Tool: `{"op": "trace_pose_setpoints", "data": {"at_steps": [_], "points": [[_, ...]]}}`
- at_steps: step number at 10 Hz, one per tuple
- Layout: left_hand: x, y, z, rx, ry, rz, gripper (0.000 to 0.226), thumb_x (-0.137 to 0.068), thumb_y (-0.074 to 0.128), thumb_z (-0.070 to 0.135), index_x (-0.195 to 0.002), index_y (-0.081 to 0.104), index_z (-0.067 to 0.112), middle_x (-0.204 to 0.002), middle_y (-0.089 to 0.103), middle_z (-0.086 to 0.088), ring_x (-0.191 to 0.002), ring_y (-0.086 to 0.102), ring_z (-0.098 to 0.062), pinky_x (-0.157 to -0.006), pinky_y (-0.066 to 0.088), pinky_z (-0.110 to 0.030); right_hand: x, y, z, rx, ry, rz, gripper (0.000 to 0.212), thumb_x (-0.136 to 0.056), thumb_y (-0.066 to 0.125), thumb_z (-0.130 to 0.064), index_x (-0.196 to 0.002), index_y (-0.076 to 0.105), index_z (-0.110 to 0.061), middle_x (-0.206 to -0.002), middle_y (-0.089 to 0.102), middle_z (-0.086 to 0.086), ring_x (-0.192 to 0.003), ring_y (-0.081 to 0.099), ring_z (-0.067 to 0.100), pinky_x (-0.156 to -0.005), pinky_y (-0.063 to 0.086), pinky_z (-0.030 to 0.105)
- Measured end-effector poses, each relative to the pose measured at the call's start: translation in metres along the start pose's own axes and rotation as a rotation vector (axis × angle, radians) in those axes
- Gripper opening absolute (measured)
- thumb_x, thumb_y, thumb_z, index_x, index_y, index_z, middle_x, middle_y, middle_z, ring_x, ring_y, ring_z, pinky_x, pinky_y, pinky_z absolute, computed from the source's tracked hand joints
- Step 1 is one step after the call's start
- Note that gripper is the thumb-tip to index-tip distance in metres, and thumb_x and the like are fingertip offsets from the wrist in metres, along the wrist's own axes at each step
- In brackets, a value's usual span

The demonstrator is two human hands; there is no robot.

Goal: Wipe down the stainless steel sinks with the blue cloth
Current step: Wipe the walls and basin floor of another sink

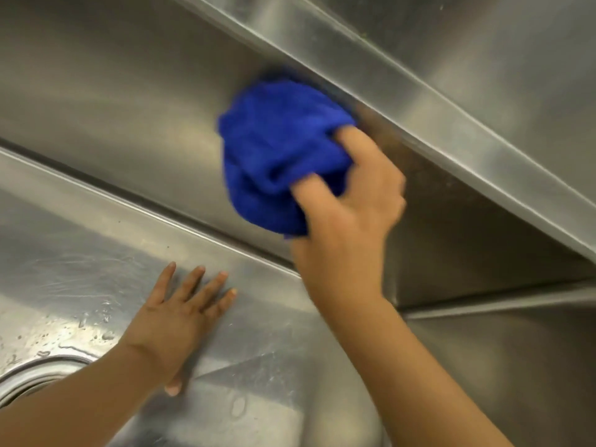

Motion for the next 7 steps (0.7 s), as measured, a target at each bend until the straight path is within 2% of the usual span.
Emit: {"op": "trace_pose_setpoints", "data": {"at_steps": [1, 2, 3, 4, 5, 6, 7], "points": [[0.001, 0.001, -0.002, 0.018, 0.013, 0.011, 0.134, -0.074, 0.077, 0.046, -0.125, -0.045, 0.023, -0.134, -0.05, -0.004, -0.133, -0.037, -0.032, -0.104, -0.024, -0.059, 0.019, -0.037, 0.055, 0.121, 0.158, -0.026, 0.035, -0.069, 0.061, -0.02, -0.104, 0.057, -0.018, -0.105, 0.05, -0.001, -0.098, 0.052, 0.029, -0.085, 0.04, 0.042], [0.0, 0.001, -0.002, 0.014, 0.019, 0.007, 0.134, -0.075, 0.076, 0.046, -0.126, -0.045, 0.022, -0.134, -0.051, -0.005, -0.137, -0.035, -0.034, -0.104, -0.025, -0.059, 0.017, -0.035, 0.055, 0.185, 0.216, -0.143, 0.042, -0.069, 0.056, -0.04, -0.109, 0.052, -0.03, -0.122, 0.052, 0.002, -0.104, 0.047, 0.015, -0.086, 0.04, 0.04], [-0.001, 0.001, -0.001, -0.017, 0.001, -0.002, 0.138, -0.071, 0.077, 0.049, -0.135, -0.042, 0.022, -0.143, -0.047, -0.006, -0.14, -0.031, -0.035, -0.103, -0.025, -0.06, -0.011, -0.006, -0.004, 0.051, 0.115, 0.06, 0.024, -0.074, 0.053, -0.019, -0.097, 0.052, -0.02, -0.097, 0.05, 0.013, -0.082, 0.04, 0.015, -0.075, 0.038, 0.043], [-0.001, 0.001, 0.001, -0.056, -0.008, -0.022, 0.137, -0.072, 0.077, 0.05, -0.138, -0.04, 0.021, -0.148, -0.044, -0.005, -0.14, -0.03, -0.035, -0.106, -0.022, -0.06, -0.019, 0.011, -0.041, 0.11, -0.011, 0.1, 0.028, -0.081, 0.05, -0.01, -0.104, 0.061, -0.021, -0.127, 0.034, 0.007, -0.109, 0.036, 0.025, -0.083, 0.028, 0.039], [0.0, 0.0, 0.002, -0.045, -0.014, -0.018, 0.138, -0.072, 0.077, 0.049, -0.129, -0.045, 0.022, -0.139, -0.05, -0.003, -0.14, -0.031, -0.035, -0.106, -0.022, -0.06, -0.006, 0.002, -0.012, 0.079, -0.021, 0.068, 0.035, -0.075, 0.058, -0.012, -0.107, 0.06, -0.027, -0.122, 0.049, 0.005, -0.107, 0.041, 0.022, -0.084, 0.03, 0.038], [-0.001, 0.001, 0.001, -0.005, -0.023, 0.002, 0.133, -0.075, 0.077, 0.041, -0.124, -0.046, 0.022, -0.14, -0.049, -0.004, -0.139, -0.032, -0.034, -0.103, -0.025, -0.059, 0.007, -0.031, 0.033, -0.261, 0.275, 0.238, 0.032, -0.077, 0.059, -0.013, -0.08, 0.062, -0.045, -0.075, 0.059, -0.019, -0.072, 0.049, 0.01, -0.068, 0.043, 0.037], [-0.002, 0.001, 0.002, -0.001, -0.027, 0.017, 0.13, -0.079, 0.075, 0.037, -0.124, -0.045, 0.022, -0.142, -0.048, -0.004, -0.139, -0.032, -0.034, -0.102, -0.025, -0.06, 0.022, -0.034, 0.048, -0.298, 0.469, 0.17, 0.01, -0.081, 0.055, -0.026, -0.087, 0.06, -0.019, -0.085, 0.057, 0.014, -0.078, 0.053, 0.036, -0.067, 0.05, 0.055]]}}
Point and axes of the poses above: each hand's wrist, its own x-axis away from the middle knuckle, its own y-axis out of the palm, z = x × y, the point moved 2 cm from there along -x, towards the middle knuckle
